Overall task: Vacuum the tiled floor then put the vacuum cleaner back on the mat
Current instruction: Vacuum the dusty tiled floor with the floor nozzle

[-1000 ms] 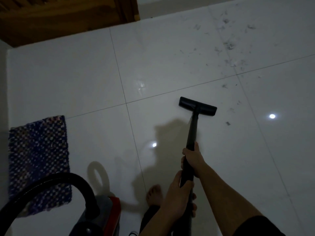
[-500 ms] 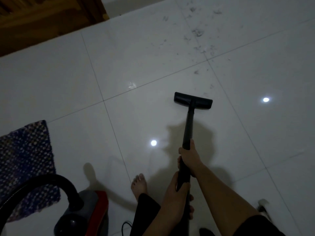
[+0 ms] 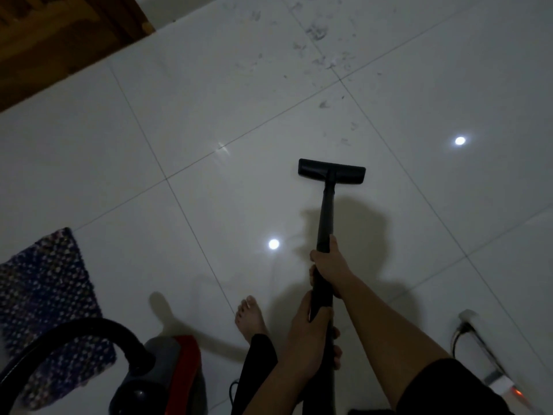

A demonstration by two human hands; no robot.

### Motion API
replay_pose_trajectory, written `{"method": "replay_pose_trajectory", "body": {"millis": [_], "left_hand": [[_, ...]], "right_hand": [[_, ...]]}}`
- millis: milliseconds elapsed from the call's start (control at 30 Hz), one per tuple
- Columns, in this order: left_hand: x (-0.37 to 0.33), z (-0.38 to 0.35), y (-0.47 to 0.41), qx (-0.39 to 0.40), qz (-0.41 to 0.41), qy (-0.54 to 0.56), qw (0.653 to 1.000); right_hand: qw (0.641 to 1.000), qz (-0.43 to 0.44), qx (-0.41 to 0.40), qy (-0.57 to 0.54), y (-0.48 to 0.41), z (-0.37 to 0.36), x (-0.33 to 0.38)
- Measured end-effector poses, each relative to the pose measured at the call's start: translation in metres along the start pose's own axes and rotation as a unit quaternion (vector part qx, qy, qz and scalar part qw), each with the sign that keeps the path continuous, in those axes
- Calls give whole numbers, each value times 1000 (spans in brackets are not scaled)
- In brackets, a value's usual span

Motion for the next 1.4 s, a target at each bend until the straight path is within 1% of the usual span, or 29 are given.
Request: {"method": "replay_pose_trajectory", "body": {"millis": [267, 400, 733, 833, 967, 1133, 1300, 1400], "left_hand": [[0, 3, -11, 0, 3, 14, 1000], [-12, 5, -18, 10, -7, 2, 1000], [-43, 23, -39, 37, -2, -26, 999], [-50, 21, -41, 40, -3, -19, 999], [-53, 10, -44, 30, -3, -14, 999], [-57, -17, -51, 9, -12, -9, 1000], [-68, -63, -54, 21, -22, 57, 998], [-64, -86, -62, 0, -20, 75, 997]], "right_hand": [[1000, -12, 3, 14, -7, 2, 5], [1000, -13, 0, 13, -10, 2, 17], [1000, -5, -20, 0, -31, -7, 48], [1000, -1, -24, -7, -35, -5, 53], [1000, -1, -18, 0, -39, 4, 58], [999, 4, -3, 38, -45, 28, 66], [997, 6, 20, 77, -53, 64, 77], [993, 12, 28, 110, -58, 86, 81]]}}
Point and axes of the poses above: each hand's wrist, its own y-axis away from the middle knuckle, its own z-axis out of the back of the hand, x = y × z, the point moved 6 cm from there along -y, towards the middle knuckle, and after that the axes turned 12 degrees about y, right-handed, at the moved point
